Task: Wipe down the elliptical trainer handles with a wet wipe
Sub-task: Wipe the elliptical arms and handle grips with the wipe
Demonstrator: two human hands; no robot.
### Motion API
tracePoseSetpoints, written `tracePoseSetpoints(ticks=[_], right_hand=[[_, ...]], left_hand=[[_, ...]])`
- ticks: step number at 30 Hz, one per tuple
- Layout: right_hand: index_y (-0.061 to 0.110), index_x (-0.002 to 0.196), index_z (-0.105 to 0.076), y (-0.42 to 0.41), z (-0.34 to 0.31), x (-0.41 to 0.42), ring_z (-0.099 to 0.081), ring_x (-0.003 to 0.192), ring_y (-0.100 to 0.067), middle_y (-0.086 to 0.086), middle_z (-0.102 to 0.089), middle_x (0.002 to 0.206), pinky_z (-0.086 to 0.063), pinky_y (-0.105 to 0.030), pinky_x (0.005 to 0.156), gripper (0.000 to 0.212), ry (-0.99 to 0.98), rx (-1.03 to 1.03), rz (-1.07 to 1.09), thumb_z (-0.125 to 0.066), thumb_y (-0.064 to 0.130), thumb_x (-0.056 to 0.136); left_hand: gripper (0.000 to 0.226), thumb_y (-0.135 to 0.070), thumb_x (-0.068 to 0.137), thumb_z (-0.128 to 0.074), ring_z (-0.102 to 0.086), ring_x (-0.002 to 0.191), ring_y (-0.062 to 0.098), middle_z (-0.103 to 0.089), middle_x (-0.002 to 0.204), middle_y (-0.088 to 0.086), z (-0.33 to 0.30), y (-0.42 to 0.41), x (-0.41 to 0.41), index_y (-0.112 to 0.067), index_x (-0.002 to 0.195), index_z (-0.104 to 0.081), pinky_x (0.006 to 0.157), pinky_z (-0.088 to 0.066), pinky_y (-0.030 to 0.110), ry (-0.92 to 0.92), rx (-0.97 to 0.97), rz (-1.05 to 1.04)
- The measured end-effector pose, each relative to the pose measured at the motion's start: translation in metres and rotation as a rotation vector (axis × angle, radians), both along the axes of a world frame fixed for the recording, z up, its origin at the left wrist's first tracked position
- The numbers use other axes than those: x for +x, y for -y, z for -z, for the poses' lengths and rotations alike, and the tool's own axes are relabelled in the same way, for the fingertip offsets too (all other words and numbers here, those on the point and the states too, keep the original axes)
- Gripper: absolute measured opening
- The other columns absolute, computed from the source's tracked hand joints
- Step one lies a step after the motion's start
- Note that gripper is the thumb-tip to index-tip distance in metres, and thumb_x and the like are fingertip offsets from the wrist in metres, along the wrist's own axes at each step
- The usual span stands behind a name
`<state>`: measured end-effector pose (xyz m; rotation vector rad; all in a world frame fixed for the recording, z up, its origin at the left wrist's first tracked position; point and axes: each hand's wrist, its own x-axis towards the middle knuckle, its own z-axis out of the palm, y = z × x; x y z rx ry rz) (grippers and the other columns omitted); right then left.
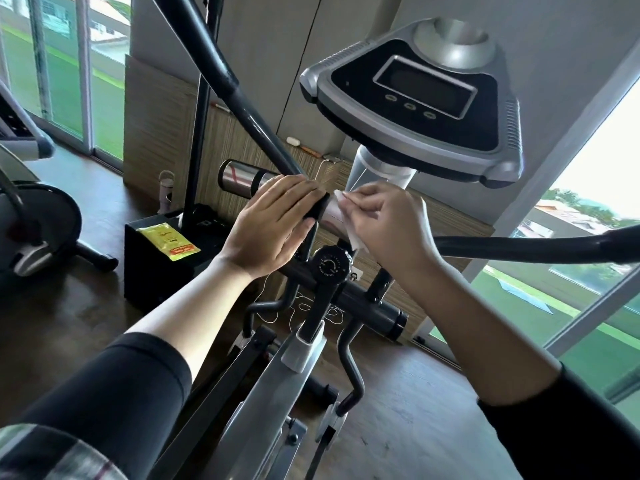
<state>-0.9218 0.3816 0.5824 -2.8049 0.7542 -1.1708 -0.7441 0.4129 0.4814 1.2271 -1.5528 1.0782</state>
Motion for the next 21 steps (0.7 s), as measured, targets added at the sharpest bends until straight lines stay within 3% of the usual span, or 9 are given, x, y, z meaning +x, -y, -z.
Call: tracePoseSetpoints(ticks=[6, 14, 18, 21], right_hand=[[0.007, 0.098, -0.074, -0.005, 0.010, -0.019, -0.064, 0.083, -0.008, 0.001, -0.070, 0.098, -0.045, -0.006, 0.080, 0.022, 0.002, -0.127, 0.002, -0.064, 0.024, 0.090], [0.003, 0.099, -0.073, -0.006, 0.002, 0.001, -0.064, 0.086, -0.013, -0.006, -0.071, 0.098, -0.046, -0.011, 0.081, 0.021, -0.029, -0.092, -0.052, -0.064, 0.020, 0.090], [0.005, 0.104, -0.072, -0.006, 0.011, -0.028, -0.059, 0.088, -0.008, -0.003, -0.068, 0.102, -0.037, 0.005, 0.080, 0.020, -0.065, -0.209, -0.042, -0.066, 0.016, 0.088], [0.002, 0.104, -0.070, -0.003, 0.011, -0.021, -0.059, 0.088, -0.009, -0.006, -0.067, 0.103, -0.039, 0.003, 0.079, 0.022, -0.080, -0.208, -0.075, -0.066, 0.015, 0.088]], left_hand=[[0.038, -0.018, 0.097, -0.052, -0.050, 0.128, 0.031, -0.057, 0.134, 0.017, 0.002, 0.000, 0.000, 0.002, 0.129, -0.058, 0.113, -0.034, 0.043, -0.002, 0.006, -0.010], [0.034, -0.017, 0.098, -0.052, -0.051, 0.124, 0.031, -0.061, 0.127, 0.017, 0.003, 0.003, -0.002, 0.002, 0.125, -0.059, 0.114, -0.034, 0.040, -0.020, -0.041, -0.038], [0.035, -0.018, 0.098, -0.052, -0.052, 0.124, 0.032, -0.061, 0.128, 0.017, 0.005, 0.005, -0.002, 0.001, 0.127, -0.059, 0.112, -0.036, 0.044, -0.029, -0.057, -0.041], [0.036, -0.018, 0.098, -0.052, -0.052, 0.124, 0.033, -0.060, 0.128, 0.017, 0.007, 0.008, -0.001, 0.001, 0.127, -0.059, 0.111, -0.036, 0.046, -0.036, -0.071, -0.048]])
